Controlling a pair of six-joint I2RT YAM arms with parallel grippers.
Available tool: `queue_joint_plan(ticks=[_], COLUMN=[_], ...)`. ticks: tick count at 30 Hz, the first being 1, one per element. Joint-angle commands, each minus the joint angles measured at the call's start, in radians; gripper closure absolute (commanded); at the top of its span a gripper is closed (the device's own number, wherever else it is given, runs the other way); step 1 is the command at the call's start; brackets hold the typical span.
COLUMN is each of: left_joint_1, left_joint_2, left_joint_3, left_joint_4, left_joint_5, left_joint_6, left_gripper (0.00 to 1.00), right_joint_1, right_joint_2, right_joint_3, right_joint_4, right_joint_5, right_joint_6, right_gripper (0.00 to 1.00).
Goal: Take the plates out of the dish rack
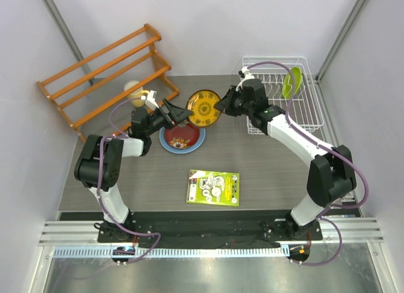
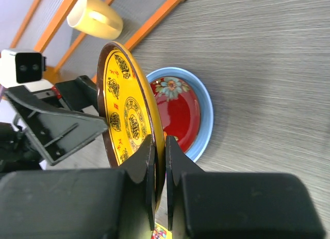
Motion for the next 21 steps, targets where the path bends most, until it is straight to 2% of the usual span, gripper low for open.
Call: queue_joint_plan(ticks=[1,3,4,6,7,10,15,16,17,19,20,21], left_joint_1=[-0.014,-0.015,-0.015,-0.015,-0.017,-0.017,-0.017,-0.017,-0.017,-0.017,-0.017,-0.015], left_joint_2=[0.017,0.022,0.020,0.017,0.014,0.001,-0.004,-0.007,-0.013,-0.019,-0.029,-0.033], left_joint_3=[0.033,0.033,0.031,0.024,0.021,0.001,-0.012,-0.015,-0.019,-0.027,-0.035,-0.039], left_joint_4=[0.076,0.077,0.077,0.076,0.074,0.067,0.065,0.066,0.068,0.070,0.070,0.070], left_joint_5=[0.007,0.004,-0.001,-0.008,-0.018,-0.033,-0.027,-0.028,-0.025,-0.025,-0.031,-0.038], left_joint_6=[-0.010,-0.007,-0.005,0.001,0.004,0.022,0.033,0.034,0.037,0.045,0.048,0.050], left_gripper=[0.14,0.28,0.40,0.53,0.66,0.84,1.00,1.00,1.00,1.00,1.00,1.00], right_joint_1=[0.010,0.010,0.010,0.009,0.010,0.010,0.010,0.010,0.010,0.009,0.009,0.009], right_joint_2=[0.003,0.006,0.006,0.006,0.006,0.006,0.022,0.025,0.023,0.028,0.028,0.029], right_joint_3=[0.008,0.005,0.000,-0.001,-0.003,-0.009,-0.014,-0.015,-0.018,-0.021,-0.021,-0.021], right_joint_4=[0.098,0.102,0.104,0.104,0.104,0.104,0.136,0.136,0.138,0.139,0.139,0.136], right_joint_5=[-0.063,-0.070,-0.072,-0.083,-0.083,-0.096,-0.127,-0.129,-0.129,-0.129,-0.130,-0.127], right_joint_6=[0.044,0.049,0.052,0.055,0.058,0.061,0.072,0.070,0.072,0.073,0.072,0.069], right_gripper=[0.99,0.99,0.99,0.99,0.99,0.99,0.98,0.96,0.88,0.86,0.69,0.58])
